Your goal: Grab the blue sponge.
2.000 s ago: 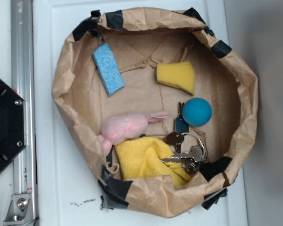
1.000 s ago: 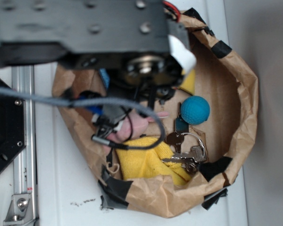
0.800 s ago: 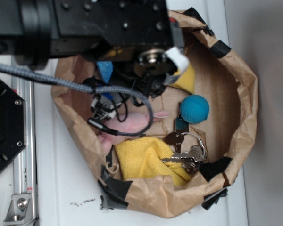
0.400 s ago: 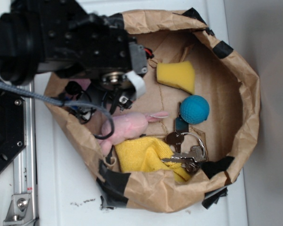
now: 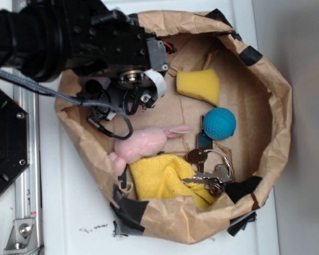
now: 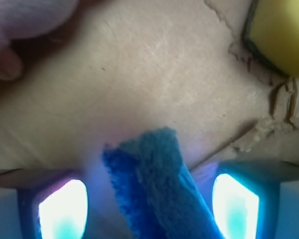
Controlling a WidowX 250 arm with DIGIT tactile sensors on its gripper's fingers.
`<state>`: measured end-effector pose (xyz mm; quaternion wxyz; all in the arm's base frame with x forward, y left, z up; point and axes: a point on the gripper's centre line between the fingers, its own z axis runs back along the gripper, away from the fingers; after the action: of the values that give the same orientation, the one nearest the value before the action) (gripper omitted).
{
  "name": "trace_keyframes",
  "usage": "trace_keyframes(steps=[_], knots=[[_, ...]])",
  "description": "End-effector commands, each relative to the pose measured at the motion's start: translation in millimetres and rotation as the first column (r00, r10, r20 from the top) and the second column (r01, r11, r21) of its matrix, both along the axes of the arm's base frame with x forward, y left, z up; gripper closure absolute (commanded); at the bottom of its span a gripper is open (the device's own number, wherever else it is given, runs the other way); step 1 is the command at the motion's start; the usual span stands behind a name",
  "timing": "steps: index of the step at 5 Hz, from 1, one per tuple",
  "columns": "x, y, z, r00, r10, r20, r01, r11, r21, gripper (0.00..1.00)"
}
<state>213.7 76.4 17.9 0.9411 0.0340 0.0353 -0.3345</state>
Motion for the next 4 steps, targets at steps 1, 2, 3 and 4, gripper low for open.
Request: trace_keyframes(steps=[1,2,3,4], knots=[[11,24,-4,0.994,0.085,0.063,-0.090,0.993,0.081,0.00],[11,33,-7,0.988,0.139,0.067,-0.146,0.982,0.116,0.21],[9,28,-1,0.989,0.141,0.033,-0.144,0.984,0.101,1.00],[9,24,26,0.972,0.231,0.042,-0.232,0.973,0.018,1.00]])
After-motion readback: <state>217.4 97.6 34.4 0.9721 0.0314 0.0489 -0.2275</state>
